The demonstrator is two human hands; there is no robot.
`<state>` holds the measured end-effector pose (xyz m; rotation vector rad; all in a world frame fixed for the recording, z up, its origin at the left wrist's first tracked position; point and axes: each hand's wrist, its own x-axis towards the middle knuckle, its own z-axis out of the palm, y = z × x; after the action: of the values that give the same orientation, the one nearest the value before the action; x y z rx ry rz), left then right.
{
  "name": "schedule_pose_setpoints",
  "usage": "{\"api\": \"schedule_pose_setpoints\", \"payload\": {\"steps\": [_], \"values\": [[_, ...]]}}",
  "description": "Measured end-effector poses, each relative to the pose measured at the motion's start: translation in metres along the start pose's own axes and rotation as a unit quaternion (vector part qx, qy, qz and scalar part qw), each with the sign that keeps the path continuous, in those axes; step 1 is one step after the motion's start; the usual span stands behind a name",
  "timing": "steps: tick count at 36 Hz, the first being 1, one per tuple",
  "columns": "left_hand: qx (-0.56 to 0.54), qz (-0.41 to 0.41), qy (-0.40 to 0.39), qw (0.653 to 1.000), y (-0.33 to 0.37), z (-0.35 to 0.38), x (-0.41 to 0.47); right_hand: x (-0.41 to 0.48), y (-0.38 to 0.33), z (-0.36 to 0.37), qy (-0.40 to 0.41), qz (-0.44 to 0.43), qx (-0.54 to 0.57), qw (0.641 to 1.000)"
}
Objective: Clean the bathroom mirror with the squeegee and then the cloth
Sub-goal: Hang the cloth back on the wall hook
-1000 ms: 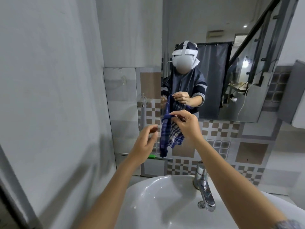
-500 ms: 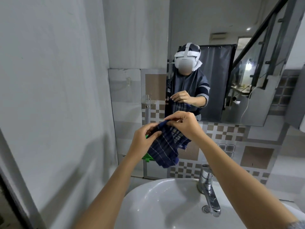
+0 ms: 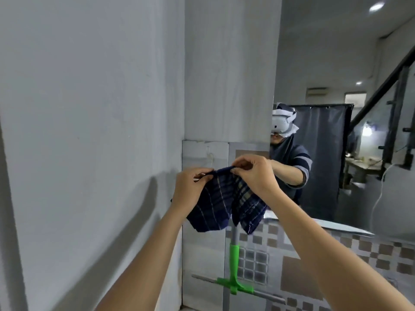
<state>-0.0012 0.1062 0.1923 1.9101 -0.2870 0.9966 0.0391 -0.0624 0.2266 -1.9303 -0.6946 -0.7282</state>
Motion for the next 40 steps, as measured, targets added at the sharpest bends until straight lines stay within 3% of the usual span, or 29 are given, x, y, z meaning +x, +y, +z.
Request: {"api": "schedule_pose_setpoints", "payload": {"steps": [8, 14, 21, 25, 30, 40], "values": [[0.021, 0.054, 0.075, 0.996, -0.009, -0.009, 0.101, 0.084, -0.021, 0.032, 0.088, -0.026, -0.012, 0.996], [0.013, 0.048, 0.094, 0.994, -0.035, 0.006, 0.125, 0.105, -0.005, 0.054, 0.087, -0.064, -0.124, 0.986], [-0.071, 0.022, 0.125, 0.989, -0.052, 0.017, 0.115, 0.086, 0.01, 0.064, 0.076, -0.117, -0.167, 0.976], [-0.146, -0.011, 0.106, 0.984, -0.054, 0.016, 0.104, 0.07, 0.02, 0.069, 0.073, -0.097, -0.126, 0.985], [-0.254, -0.119, 0.049, 0.959, -0.059, 0.011, 0.089, 0.06, 0.027, 0.073, 0.074, -0.055, -0.06, 0.994], [-0.3, -0.144, 0.014, 0.943, -0.061, 0.009, 0.072, 0.047, 0.032, 0.082, 0.077, -0.008, 0.012, 0.997]]}}
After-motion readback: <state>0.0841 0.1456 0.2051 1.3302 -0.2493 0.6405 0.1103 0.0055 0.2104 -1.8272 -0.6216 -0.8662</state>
